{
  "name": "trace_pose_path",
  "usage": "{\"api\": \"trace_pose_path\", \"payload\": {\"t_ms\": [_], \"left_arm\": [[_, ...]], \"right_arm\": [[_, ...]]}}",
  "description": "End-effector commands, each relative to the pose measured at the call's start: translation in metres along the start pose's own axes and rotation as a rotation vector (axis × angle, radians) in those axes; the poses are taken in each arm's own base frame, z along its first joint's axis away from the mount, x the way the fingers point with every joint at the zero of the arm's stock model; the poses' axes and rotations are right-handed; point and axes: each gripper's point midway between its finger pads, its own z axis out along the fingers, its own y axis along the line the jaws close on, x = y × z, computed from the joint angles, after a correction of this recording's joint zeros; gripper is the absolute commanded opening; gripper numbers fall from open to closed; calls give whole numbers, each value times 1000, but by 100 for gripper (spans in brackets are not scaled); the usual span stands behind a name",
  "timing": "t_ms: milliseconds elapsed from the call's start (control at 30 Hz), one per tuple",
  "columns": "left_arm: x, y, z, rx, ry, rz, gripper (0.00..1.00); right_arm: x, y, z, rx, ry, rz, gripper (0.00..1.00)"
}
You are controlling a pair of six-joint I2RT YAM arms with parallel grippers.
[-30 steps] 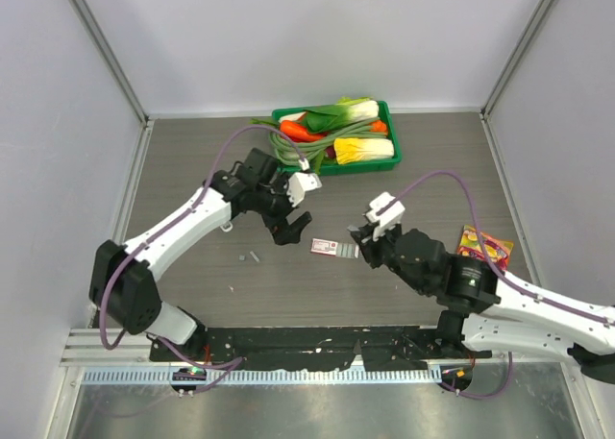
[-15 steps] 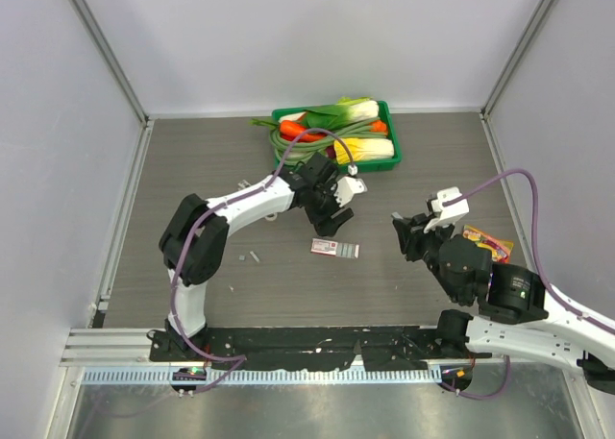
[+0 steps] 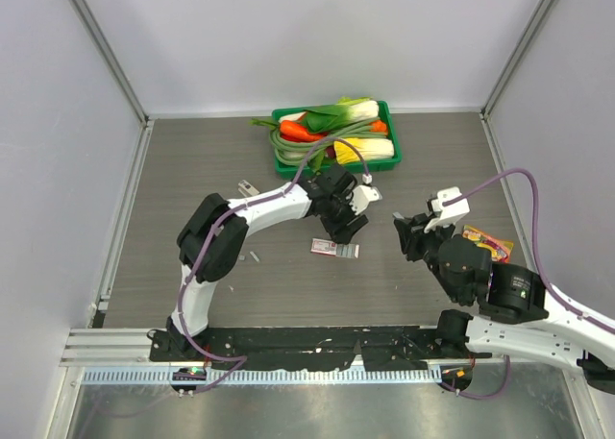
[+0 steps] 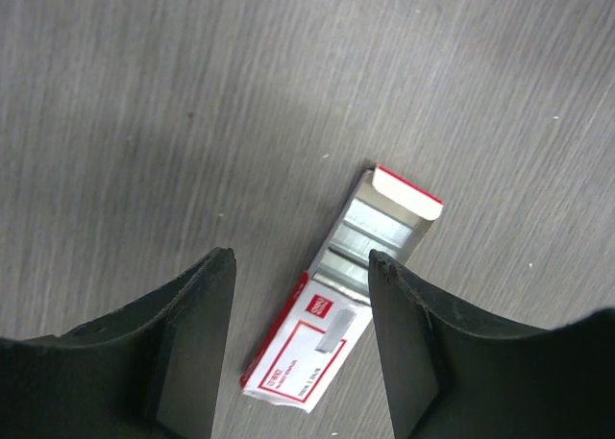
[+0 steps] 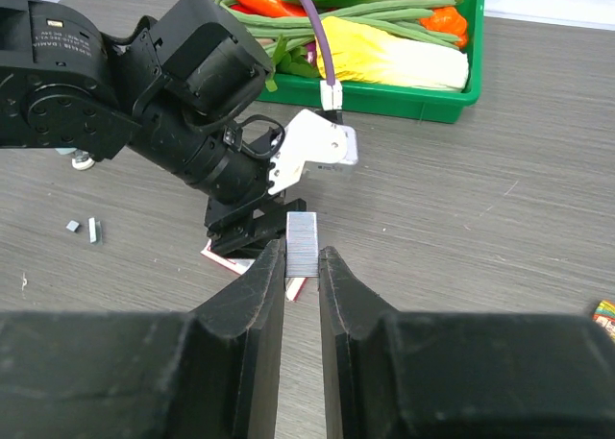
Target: Unload the staples from the stapler
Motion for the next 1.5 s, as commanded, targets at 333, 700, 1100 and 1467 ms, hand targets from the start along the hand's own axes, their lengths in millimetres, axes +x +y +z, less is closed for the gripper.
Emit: {"api": "trace_pose_path", "payload": {"t_ms": [333,700,1100,1467], "left_arm": [[10,-9,1,7,9,30,48],[17,-8,4,5,26,44,47],[38,-6,-2,-31,67,34,39],[68,-13,-18,-87,114,-96,32]], "right_arm": [[2,-4,0,21,-19,41,1],[3,2,4,8,-9,31,1],[4,3,5,8,-4,20,1],[9,3,7,11,-1,13,1]]}}
